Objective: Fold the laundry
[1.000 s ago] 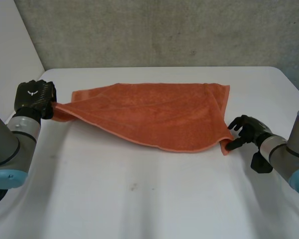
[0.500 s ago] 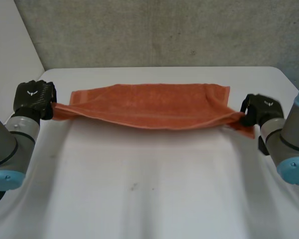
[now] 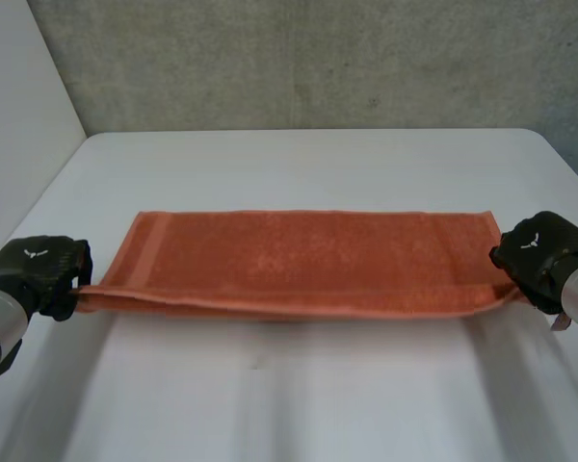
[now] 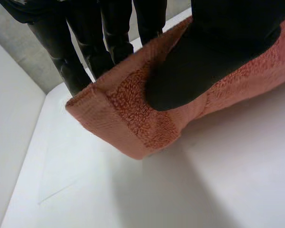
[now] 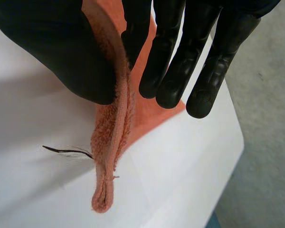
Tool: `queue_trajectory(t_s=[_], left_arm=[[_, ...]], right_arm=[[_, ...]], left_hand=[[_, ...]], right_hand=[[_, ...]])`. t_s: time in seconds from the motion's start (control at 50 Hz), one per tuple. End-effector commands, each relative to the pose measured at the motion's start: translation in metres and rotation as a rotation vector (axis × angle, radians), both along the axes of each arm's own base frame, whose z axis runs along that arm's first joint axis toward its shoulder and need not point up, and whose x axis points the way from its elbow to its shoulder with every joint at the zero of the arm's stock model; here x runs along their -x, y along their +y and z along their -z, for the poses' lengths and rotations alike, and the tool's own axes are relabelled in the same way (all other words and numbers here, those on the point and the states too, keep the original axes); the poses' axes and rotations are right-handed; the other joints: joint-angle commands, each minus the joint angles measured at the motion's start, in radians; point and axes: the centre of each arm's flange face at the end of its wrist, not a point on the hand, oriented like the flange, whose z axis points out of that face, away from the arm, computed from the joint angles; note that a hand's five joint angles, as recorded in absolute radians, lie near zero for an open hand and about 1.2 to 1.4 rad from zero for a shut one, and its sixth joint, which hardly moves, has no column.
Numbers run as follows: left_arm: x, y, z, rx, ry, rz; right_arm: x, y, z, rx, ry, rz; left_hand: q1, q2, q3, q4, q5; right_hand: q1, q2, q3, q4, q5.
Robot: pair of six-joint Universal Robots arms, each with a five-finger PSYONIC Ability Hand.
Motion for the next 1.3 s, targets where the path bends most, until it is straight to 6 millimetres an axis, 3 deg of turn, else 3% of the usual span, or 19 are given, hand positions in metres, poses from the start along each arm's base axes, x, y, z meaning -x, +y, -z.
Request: queue_trajectory(t_s=[0.02,0.06,0.08,0.12,0.32,0.42,0.56,0.58,0.6,0.62,0.64,0.68,0.7,0.78,0.9,1.0,1.04,1.22,1.3], left_arm=[[0.009,-0.024,0.011,0.015,0.028,0.075],[0.012,-0.036,0.018,0.027,0.026,0.084],[0.021,-0.047,0.021,0.051,0.026,0.109],[0.03,-0.058,0.023,0.082,0.026,0.132],[0.055,-0.151,0.054,0.27,0.013,0.078],[0.062,-0.171,0.067,0.292,0.014,0.082],[0.074,-0.18,0.078,0.319,0.022,0.107],[0.076,-0.181,0.08,0.331,0.025,0.113],[0.078,-0.181,0.081,0.343,0.029,0.121],[0.078,-0.181,0.081,0.343,0.029,0.122],[0.083,-0.18,0.08,0.357,0.033,0.132],[0.088,-0.177,0.079,0.369,0.034,0.144],[0.092,-0.173,0.079,0.373,0.035,0.155],[0.097,-0.168,0.072,0.398,0.039,0.171],[0.098,-0.156,0.037,0.471,0.049,0.177],[0.097,-0.143,0.01,0.511,0.063,0.178],[0.093,-0.133,-0.001,0.521,0.068,0.169],[0.085,-0.106,-0.012,0.502,0.065,0.171],[0.083,-0.095,-0.006,0.448,0.056,0.177]], right_arm=[[-0.009,-0.026,0.004,0.054,-0.075,-0.061],[-0.014,-0.053,0.024,0.066,-0.071,-0.047],[-0.014,-0.053,0.025,0.066,-0.071,-0.047],[-0.014,-0.079,0.033,0.099,-0.057,-0.005],[-0.035,-0.138,0.069,0.205,-0.05,0.023],[-0.041,-0.159,0.081,0.289,-0.068,0.02],[-0.054,-0.183,0.088,0.447,-0.107,0.009],[-0.054,-0.183,0.088,0.447,-0.107,0.009],[-0.055,-0.184,0.093,0.45,-0.107,0.011],[-0.054,-0.185,0.096,0.448,-0.104,0.021],[-0.054,-0.185,0.096,0.447,-0.104,0.021],[-0.053,-0.185,0.097,0.45,-0.105,0.055],[-0.053,-0.185,0.097,0.45,-0.105,0.055],[-0.051,-0.182,0.082,0.456,-0.193,0.142],[-0.039,-0.169,0.042,0.455,-0.408,0.24],[-0.035,-0.157,0.029,0.432,-0.462,0.256],[-0.032,-0.14,0.018,0.381,-0.48,0.257],[-0.034,-0.11,0.025,0.203,-0.452,0.196],[-0.039,-0.094,0.024,0.048,-0.446,0.139]], left_hand=[[0.193,0.178,0.18,0.179,0.182],[0.193,0.178,0.18,0.179,0.182],[0.193,0.178,0.18,0.179,0.182],[0.193,0.178,0.18,0.179,0.182],[0.193,0.178,0.18,0.179,0.182],[0.193,0.178,0.18,0.179,0.182],[0.193,0.178,0.18,0.179,0.182],[0.193,0.178,0.18,0.179,0.182],[-0.065,-0.08,-0.079,-0.08,-0.077],[-0.067,-0.083,-0.081,-0.082,-0.079],[-1.028,-1.044,-1.042,-1.043,-1.04],[-0.903,-0.918,-0.917,-0.918,-0.915],[-1.028,-1.044,-1.042,-1.043,-1.04],[-1.028,-1.044,-1.042,-1.043,-1.04],[-1.028,-1.044,-1.042,-1.043,-1.04],[-1.028,-1.044,-1.042,-1.043,-1.04],[-1.028,-1.044,-1.042,-1.043,-1.04],[-1.007,-1.022,-1.021,-1.022,-1.019],[-0.785,-0.8,-0.799,-0.8,-0.797]], right_hand=[[0.438,0.215,0.212,0.203,0.235],[0.438,0.215,0.212,0.203,0.235],[0.438,0.215,0.212,0.203,0.235],[0.438,0.215,0.212,0.203,0.235],[0.438,0.215,0.212,0.203,0.235],[0.438,0.215,0.212,0.203,0.235],[0.438,0.215,0.212,0.203,0.235],[0.438,0.215,0.212,0.203,0.235],[0.186,-0.037,-0.04,-0.049,-0.017],[-0.784,-1.007,-1.01,-1.019,-0.987],[-0.784,-1.007,-1.01,-1.019,-0.987],[-0.784,-1.007,-1.01,-1.019,-0.987],[-0.784,-1.007,-1.01,-1.019,-0.987],[-0.784,-1.007,-1.01,-1.019,-0.987],[-0.784,-1.007,-1.01,-1.019,-0.987],[-0.784,-1.007,-1.01,-1.019,-0.987],[-0.784,-1.007,-1.01,-1.019,-0.987],[-0.784,-1.007,-1.01,-1.019,-0.987],[-0.572,-0.795,-0.798,-0.807,-0.775]])
